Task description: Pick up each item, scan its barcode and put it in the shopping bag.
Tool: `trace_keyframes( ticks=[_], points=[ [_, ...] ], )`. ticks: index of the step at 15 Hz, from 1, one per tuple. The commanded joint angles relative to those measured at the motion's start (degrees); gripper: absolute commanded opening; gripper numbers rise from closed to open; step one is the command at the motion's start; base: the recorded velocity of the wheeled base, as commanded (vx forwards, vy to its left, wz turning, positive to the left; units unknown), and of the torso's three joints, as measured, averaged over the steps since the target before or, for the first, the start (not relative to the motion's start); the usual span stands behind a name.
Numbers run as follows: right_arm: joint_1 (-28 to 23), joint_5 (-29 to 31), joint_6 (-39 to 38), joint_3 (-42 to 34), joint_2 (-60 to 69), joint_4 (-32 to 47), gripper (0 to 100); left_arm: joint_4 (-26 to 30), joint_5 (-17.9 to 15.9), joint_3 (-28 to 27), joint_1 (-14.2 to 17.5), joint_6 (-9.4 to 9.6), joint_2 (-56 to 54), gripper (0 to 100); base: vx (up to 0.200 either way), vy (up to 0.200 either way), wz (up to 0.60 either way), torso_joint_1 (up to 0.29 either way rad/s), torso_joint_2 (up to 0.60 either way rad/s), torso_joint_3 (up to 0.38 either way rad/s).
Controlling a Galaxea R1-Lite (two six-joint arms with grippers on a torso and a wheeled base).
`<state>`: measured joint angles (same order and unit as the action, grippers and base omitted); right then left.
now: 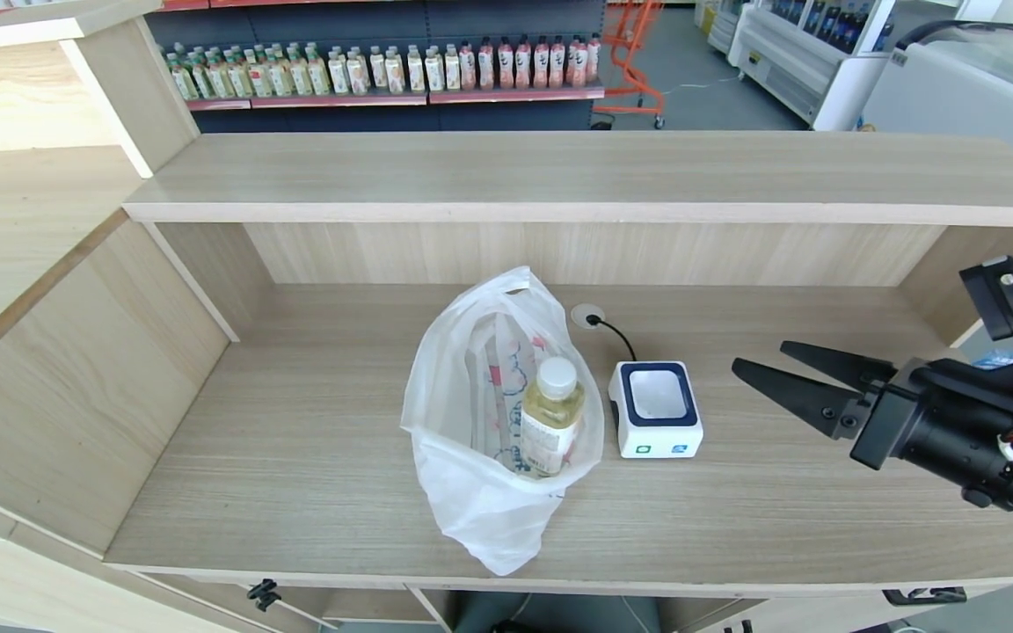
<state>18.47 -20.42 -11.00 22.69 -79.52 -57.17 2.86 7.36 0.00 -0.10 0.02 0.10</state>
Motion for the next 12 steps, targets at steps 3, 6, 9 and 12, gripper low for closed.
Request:
trace_keyframes(
  ticks=[3, 6, 9, 12],
  points=[
    [-0.2, 0.0, 0.0, -0.5, -0.4, 0.0, 100, 0.0, 0.0, 0.0, 0.0, -0.11, 0.0, 100, 0.0, -0.133, 0.0, 0.0, 0.0, 0.002],
    [-0.2, 0.0, -0.1, -0.7, -0.2, 0.0, 100, -0.1, 0.0, 0.0, 0.0, -0.02, 0.0, 100, 0.0, -0.2, 0.0, 0.004, 0.0, 0.004],
    [-0.2, 0.0, -0.1, -1.3, 0.2, 0.0, 100, 0.0, 0.0, 0.0, 0.0, 0.06, 0.0, 100, 0.0, -0.067, 0.0, 0.001, 0.0, 0.001],
    [-0.2, 0.0, -0.1, -2.6, 0.9, 0.0, 100, -0.1, 0.1, 0.0, 0.0, 0.06, 0.0, 100, -0.133, 0.0, 0.0, 0.0, 0.0, 0.002]
  ],
)
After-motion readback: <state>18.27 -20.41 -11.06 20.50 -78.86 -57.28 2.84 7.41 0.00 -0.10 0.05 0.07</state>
